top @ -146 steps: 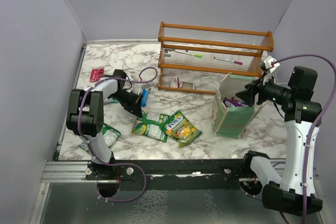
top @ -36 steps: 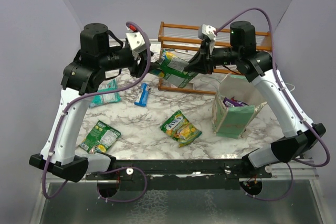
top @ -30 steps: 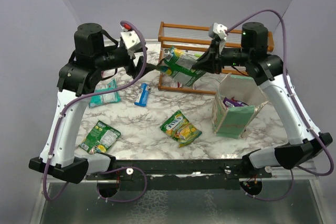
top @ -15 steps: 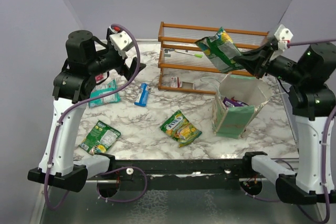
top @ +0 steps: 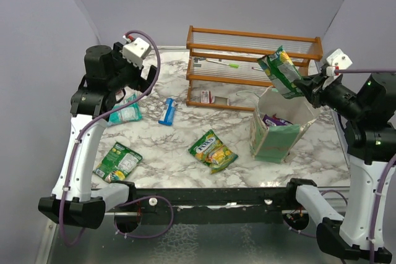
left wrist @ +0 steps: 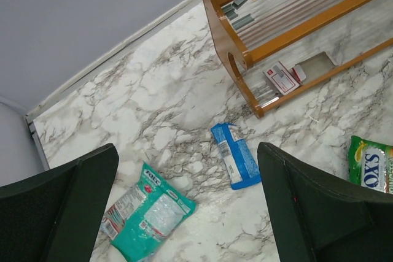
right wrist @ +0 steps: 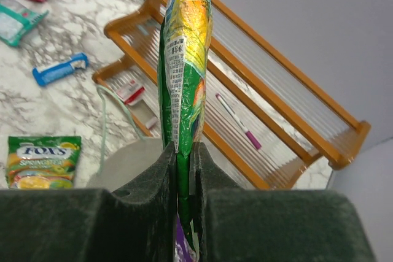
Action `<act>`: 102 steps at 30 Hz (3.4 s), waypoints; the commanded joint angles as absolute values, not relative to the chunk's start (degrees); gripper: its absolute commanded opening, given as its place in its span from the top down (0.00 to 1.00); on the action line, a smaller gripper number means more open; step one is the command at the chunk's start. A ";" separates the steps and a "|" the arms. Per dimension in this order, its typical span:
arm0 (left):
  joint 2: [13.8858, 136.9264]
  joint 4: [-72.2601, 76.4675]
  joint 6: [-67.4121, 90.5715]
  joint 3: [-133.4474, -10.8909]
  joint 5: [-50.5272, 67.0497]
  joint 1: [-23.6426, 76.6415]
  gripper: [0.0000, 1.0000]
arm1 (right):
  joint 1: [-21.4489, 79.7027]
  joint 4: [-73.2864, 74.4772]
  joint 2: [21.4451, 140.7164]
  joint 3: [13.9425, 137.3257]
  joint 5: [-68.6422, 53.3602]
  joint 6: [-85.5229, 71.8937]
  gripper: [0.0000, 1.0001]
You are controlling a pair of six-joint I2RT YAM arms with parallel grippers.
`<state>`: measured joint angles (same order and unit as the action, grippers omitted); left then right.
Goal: Place the snacks into the paper bag
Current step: Place the snack in the paper bag.
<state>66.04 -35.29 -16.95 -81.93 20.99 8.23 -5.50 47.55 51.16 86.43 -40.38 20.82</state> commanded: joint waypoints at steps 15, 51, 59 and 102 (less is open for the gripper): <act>65.11 -33.06 -15.62 -82.53 21.45 7.56 0.01 | -15.82 58.54 40.45 75.19 -36.84 33.01 0.99; 63.99 -32.78 -15.60 -79.60 24.16 7.57 0.01 | -16.87 59.12 48.59 70.48 -37.94 35.23 0.99; 64.07 -32.56 -15.38 -79.29 25.14 7.52 0.01 | -16.87 62.12 53.01 70.66 -43.81 36.37 0.99; 64.47 -32.41 -15.53 -78.13 25.18 7.01 0.01 | -12.83 69.24 61.70 70.70 -45.28 42.95 0.90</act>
<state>65.06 -33.87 -15.77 -78.50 24.23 7.46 -13.43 69.45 61.73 69.80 -46.28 42.78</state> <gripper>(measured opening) 0.991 0.101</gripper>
